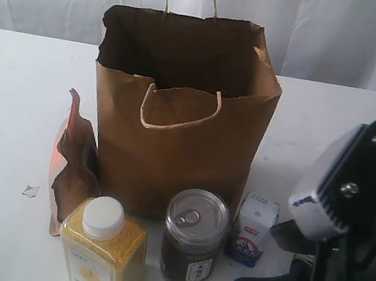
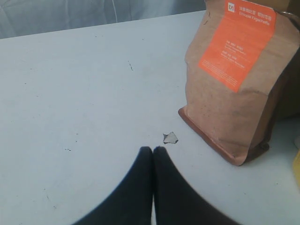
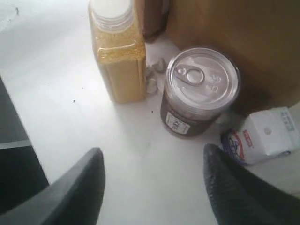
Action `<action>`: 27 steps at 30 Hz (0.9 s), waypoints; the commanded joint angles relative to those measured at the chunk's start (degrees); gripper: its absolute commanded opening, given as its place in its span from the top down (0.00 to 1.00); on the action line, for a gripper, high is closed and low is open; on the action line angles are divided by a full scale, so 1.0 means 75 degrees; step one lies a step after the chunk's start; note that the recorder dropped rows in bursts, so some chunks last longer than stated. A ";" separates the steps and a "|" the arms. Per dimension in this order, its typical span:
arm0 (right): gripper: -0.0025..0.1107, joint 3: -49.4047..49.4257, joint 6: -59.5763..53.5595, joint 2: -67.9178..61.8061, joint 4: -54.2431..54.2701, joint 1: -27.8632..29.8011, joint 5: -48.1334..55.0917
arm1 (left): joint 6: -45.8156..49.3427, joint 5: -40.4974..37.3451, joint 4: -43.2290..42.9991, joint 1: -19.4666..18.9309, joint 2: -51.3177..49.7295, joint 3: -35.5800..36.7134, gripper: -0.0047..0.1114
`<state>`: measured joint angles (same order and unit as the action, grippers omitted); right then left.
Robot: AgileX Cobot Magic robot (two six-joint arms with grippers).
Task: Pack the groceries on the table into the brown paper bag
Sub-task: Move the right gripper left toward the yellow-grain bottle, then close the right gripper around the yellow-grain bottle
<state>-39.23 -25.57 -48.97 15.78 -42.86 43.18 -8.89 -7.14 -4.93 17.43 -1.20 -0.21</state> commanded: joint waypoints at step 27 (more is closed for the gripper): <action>0.37 -0.2009 -0.0491 -0.4008 -0.0640 -0.2050 -0.1826 | -0.0020 -0.0016 0.0020 -0.0024 0.0070 0.0028 0.95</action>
<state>-53.18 -27.45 -76.82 11.72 -57.81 30.68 -8.89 -7.14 -4.93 17.43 -1.20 -0.21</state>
